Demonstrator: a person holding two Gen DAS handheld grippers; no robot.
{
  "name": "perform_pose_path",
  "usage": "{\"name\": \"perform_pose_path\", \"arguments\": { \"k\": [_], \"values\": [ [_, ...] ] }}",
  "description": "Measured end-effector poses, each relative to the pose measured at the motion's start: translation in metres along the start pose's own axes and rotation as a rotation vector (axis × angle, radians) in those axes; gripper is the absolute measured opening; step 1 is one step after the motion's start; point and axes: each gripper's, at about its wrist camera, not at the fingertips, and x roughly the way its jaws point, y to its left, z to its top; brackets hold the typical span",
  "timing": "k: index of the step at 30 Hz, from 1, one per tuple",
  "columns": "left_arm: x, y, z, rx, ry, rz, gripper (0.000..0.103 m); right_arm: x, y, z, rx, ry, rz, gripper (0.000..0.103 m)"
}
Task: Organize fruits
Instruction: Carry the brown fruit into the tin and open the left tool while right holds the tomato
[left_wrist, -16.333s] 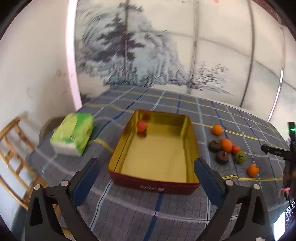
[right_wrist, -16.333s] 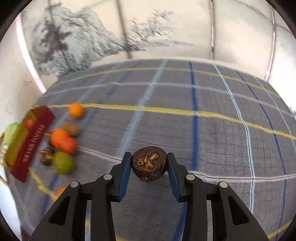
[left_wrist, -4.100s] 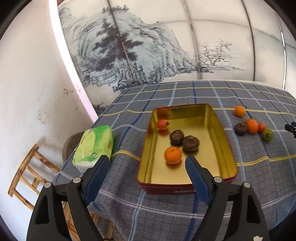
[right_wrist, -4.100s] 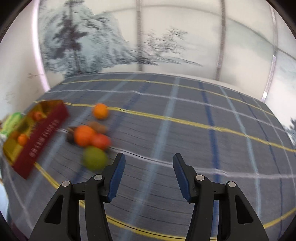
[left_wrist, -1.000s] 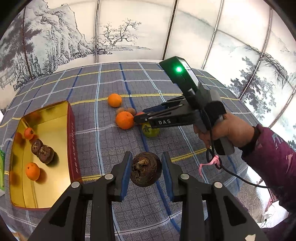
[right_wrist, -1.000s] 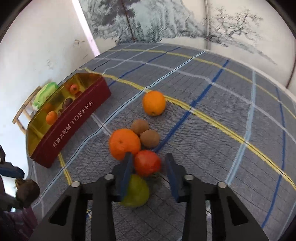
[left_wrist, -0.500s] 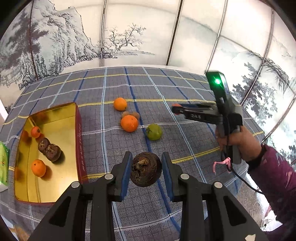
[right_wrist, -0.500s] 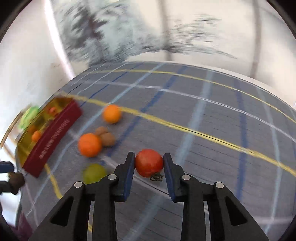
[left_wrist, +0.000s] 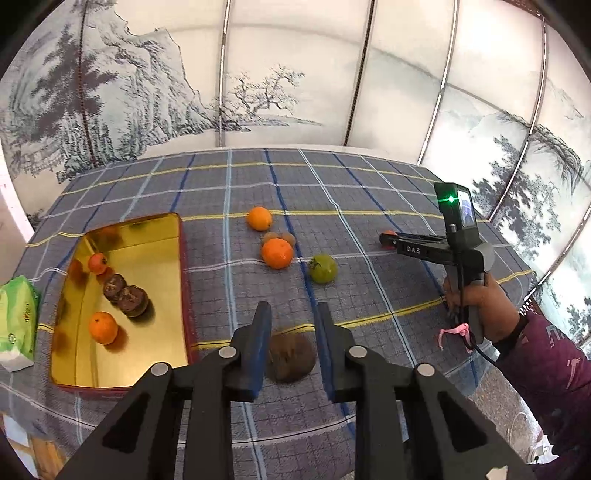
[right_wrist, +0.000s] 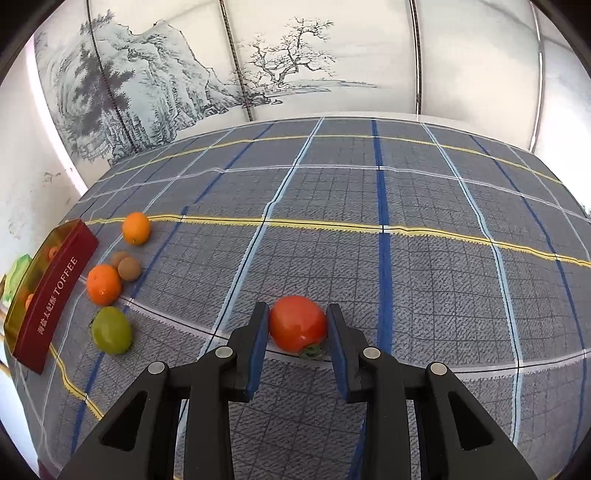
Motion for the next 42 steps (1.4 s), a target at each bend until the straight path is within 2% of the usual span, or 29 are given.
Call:
{"name": "perform_pose_path", "arguments": {
  "k": [6, 9, 10, 12, 14, 18, 22, 24, 29, 33, 37, 39, 40, 42],
  "values": [
    [-0.001, 0.016, -0.002, -0.034, -0.009, 0.017, 0.019, 0.002, 0.006, -0.001, -0.031, 0.01, -0.022, 0.032],
    [-0.001, 0.025, -0.008, -0.059, 0.018, -0.029, 0.02, 0.002, 0.008, -0.001, -0.039, 0.016, -0.03, 0.032],
    [-0.004, 0.026, -0.013, -0.05, 0.022, -0.023, 0.02, 0.002, 0.007, -0.002, -0.038, 0.017, -0.031, 0.032],
    [-0.013, 0.031, -0.026, -0.022, 0.014, 0.02, 0.029, 0.002, 0.007, -0.002, -0.036, 0.017, -0.029, 0.032],
    [-0.025, 0.048, -0.046, -0.059, 0.007, 0.049, 0.053, 0.002, 0.007, -0.002, -0.032, 0.017, -0.025, 0.032],
    [-0.046, 0.085, -0.093, -0.178, -0.081, 0.161, 0.064, 0.003, 0.006, -0.001, -0.023, 0.018, -0.015, 0.032],
    [-0.04, 0.1, -0.116, -0.234, -0.076, 0.188, 0.064, 0.004, 0.005, -0.002, -0.017, 0.02, -0.007, 0.032],
    [-0.039, 0.106, -0.126, -0.246, -0.082, 0.245, 0.064, 0.004, 0.005, -0.002, -0.024, 0.022, -0.012, 0.032],
    [-0.031, 0.127, -0.134, -0.252, -0.076, 0.315, 0.062, 0.003, 0.008, -0.003, -0.038, 0.028, -0.018, 0.033],
    [-0.019, 0.145, -0.128, -0.275, -0.065, 0.306, 0.064, 0.003, 0.01, -0.004, -0.041, 0.029, -0.022, 0.033],
    [-0.002, 0.159, -0.122, -0.303, -0.036, 0.251, 0.064, 0.004, 0.012, -0.003, -0.054, 0.032, -0.035, 0.033],
    [0.017, 0.162, -0.121, -0.29, 0.041, 0.24, 0.059, 0.005, 0.014, -0.003, -0.06, 0.033, -0.04, 0.033],
    [0.016, 0.158, -0.12, -0.248, 0.01, 0.268, 0.037, 0.005, 0.014, -0.003, -0.061, 0.033, -0.042, 0.033],
    [0.018, 0.155, -0.119, -0.214, 0.023, 0.251, 0.035, 0.005, 0.014, -0.003, -0.06, 0.033, -0.04, 0.033]
  ]
}}
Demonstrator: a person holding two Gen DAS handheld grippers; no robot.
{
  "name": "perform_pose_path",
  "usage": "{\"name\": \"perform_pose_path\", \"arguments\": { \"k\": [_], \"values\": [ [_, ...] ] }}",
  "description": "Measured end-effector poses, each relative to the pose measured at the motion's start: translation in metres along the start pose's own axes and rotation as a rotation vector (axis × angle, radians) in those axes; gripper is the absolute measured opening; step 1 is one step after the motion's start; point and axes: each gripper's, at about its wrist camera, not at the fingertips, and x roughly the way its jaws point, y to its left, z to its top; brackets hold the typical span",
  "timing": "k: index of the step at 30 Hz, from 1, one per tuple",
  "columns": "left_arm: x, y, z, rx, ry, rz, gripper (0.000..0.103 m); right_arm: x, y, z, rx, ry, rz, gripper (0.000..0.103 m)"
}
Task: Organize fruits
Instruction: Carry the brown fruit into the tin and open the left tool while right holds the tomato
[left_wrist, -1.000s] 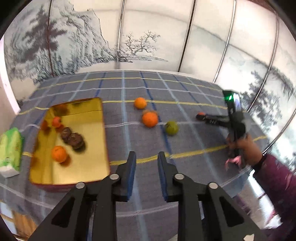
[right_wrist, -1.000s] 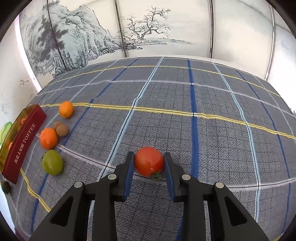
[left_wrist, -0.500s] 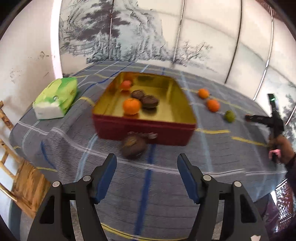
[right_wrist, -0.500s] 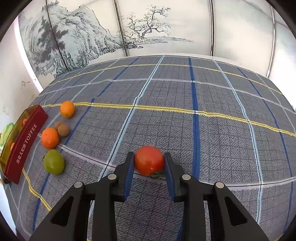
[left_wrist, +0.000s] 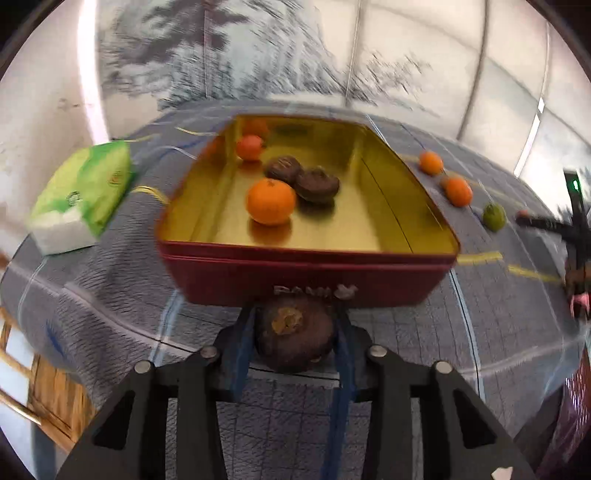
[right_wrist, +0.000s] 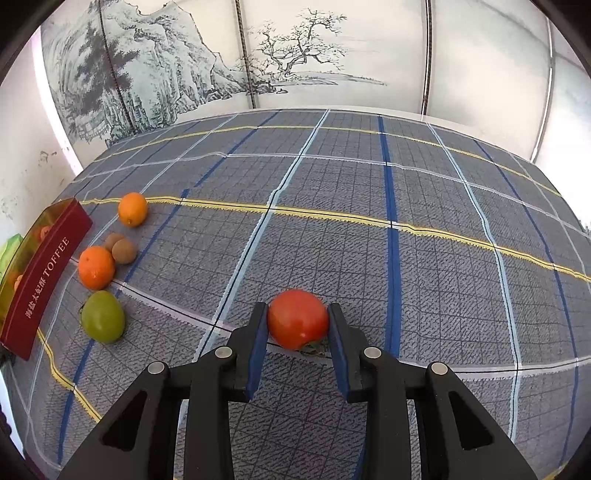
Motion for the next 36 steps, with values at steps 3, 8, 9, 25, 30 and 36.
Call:
{"name": "perform_pose_path", "arguments": {
  "k": [3, 8, 9, 25, 30, 36],
  "values": [
    [-0.016, -0.001, -0.002, -0.038, -0.031, -0.047, 0.035, 0.0, 0.001, 0.0, -0.001, 0.0, -0.001, 0.033],
    [-0.062, -0.011, 0.002, -0.059, -0.09, -0.079, 0.035, 0.0, 0.0, 0.0, 0.0, 0.0, 0.0, 0.033],
    [-0.072, -0.012, 0.006, -0.058, -0.101, -0.089, 0.035, 0.0, 0.0, 0.0, 0.001, 0.0, 0.001, 0.033],
    [-0.07, -0.028, 0.066, 0.094, -0.16, -0.025, 0.035, 0.002, -0.003, 0.0, 0.016, -0.002, 0.02, 0.033],
    [-0.04, -0.006, 0.073, 0.051, -0.113, -0.002, 0.035, 0.001, -0.003, 0.0, 0.016, -0.002, 0.019, 0.033],
    [-0.011, 0.008, 0.072, 0.056, -0.064, 0.042, 0.035, 0.001, -0.003, 0.0, 0.014, -0.002, 0.017, 0.033]
  ]
}}
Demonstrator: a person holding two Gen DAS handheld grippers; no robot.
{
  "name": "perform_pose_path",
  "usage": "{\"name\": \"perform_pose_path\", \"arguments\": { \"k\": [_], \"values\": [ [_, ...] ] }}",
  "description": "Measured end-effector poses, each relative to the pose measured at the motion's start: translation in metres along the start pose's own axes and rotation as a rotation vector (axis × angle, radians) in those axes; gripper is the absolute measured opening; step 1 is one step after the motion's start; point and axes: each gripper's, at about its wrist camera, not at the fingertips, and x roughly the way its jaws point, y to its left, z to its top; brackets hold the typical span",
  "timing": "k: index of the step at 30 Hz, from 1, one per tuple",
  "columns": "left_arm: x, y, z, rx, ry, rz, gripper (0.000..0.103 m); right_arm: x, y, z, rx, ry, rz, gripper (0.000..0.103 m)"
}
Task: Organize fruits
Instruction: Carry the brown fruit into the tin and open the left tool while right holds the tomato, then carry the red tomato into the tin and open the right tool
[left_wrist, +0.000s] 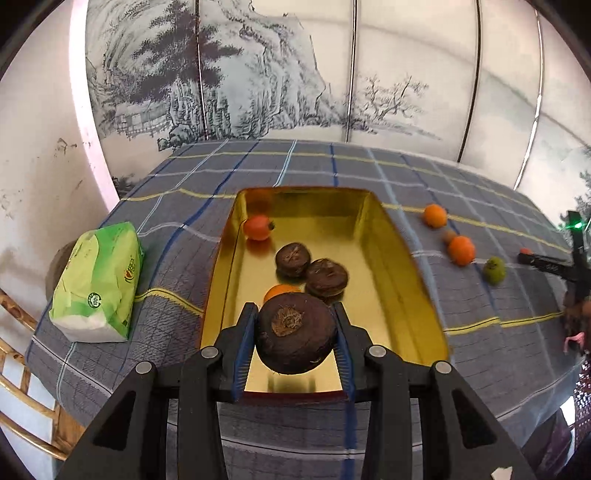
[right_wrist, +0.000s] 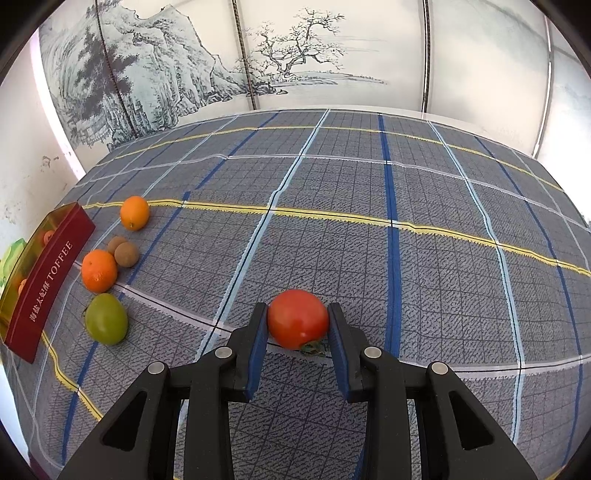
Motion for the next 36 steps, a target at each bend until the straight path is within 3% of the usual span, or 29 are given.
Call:
{"name": "perform_pose_path", "arguments": {
  "k": [9, 17, 22, 31, 36],
  "values": [
    [0.021, 0.007, -0.008, 0.005, 0.032, 0.031, 0.035, 0.0, 0.001, 0.0, -0.006, 0.001, -0.006, 0.033],
    [0.02, 0.008, -0.011, 0.004, 0.002, 0.07, 0.037, 0.002, 0.003, -0.001, -0.02, 0.003, -0.022, 0.033],
    [0.011, 0.004, -0.01, 0.024, -0.043, 0.122, 0.057, 0.002, 0.005, 0.0, -0.028, 0.005, -0.032, 0.033],
    [-0.014, -0.007, -0.004, 0.024, -0.095, 0.167, 0.075, 0.001, 0.007, -0.001, -0.026, 0.003, -0.035, 0.033],
    [-0.023, -0.016, -0.003, 0.033, -0.106, 0.174, 0.077, -0.002, 0.009, -0.005, -0.006, 0.0, -0.023, 0.033]
  ]
}}
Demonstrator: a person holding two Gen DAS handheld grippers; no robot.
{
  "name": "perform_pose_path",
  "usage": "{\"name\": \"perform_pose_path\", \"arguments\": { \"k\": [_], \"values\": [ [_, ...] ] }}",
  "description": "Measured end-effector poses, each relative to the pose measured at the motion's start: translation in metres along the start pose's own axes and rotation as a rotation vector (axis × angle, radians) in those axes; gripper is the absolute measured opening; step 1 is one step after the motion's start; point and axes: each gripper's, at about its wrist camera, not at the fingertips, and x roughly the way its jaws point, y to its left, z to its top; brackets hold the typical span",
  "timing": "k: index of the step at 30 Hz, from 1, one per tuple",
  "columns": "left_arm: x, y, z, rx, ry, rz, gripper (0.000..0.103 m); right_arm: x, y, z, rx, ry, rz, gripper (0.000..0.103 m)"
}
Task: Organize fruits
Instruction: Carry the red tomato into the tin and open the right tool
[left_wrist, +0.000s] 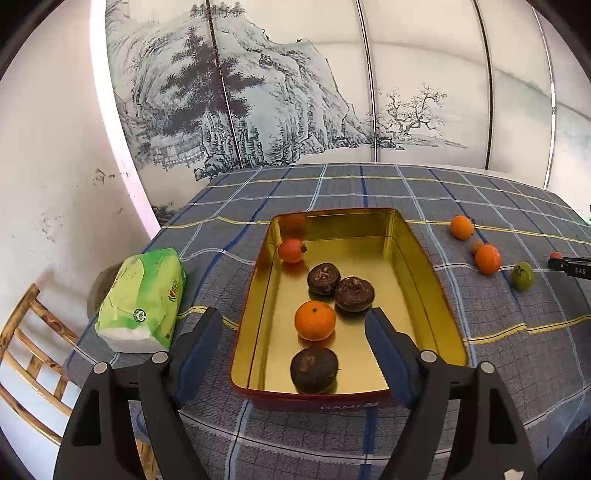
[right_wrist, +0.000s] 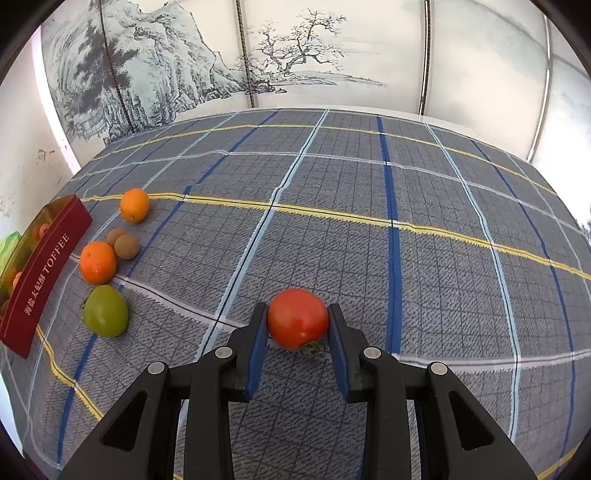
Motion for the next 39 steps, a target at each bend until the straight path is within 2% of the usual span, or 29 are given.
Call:
{"name": "perform_pose_path", "arguments": {
  "k": [12, 21, 30, 39],
  "values": [
    [-0.008, -0.009, -0.002, 0.005, 0.004, 0.004, 0.077, -0.026, 0.015, -0.027, 0.001, -0.008, 0.045, 0.033],
    [-0.012, -0.012, -0.008, 0.009, 0.0, 0.024, 0.082, -0.062, 0.05, -0.029, -0.05, -0.04, 0.112, 0.033],
    [-0.018, -0.002, -0.014, -0.009, -0.003, 0.037, 0.083, -0.102, 0.129, -0.014, -0.188, -0.098, 0.237, 0.033],
    [-0.02, 0.013, -0.019, -0.04, -0.001, 0.042, 0.084, -0.116, 0.212, -0.005, -0.323, -0.115, 0.354, 0.033]
  ]
}}
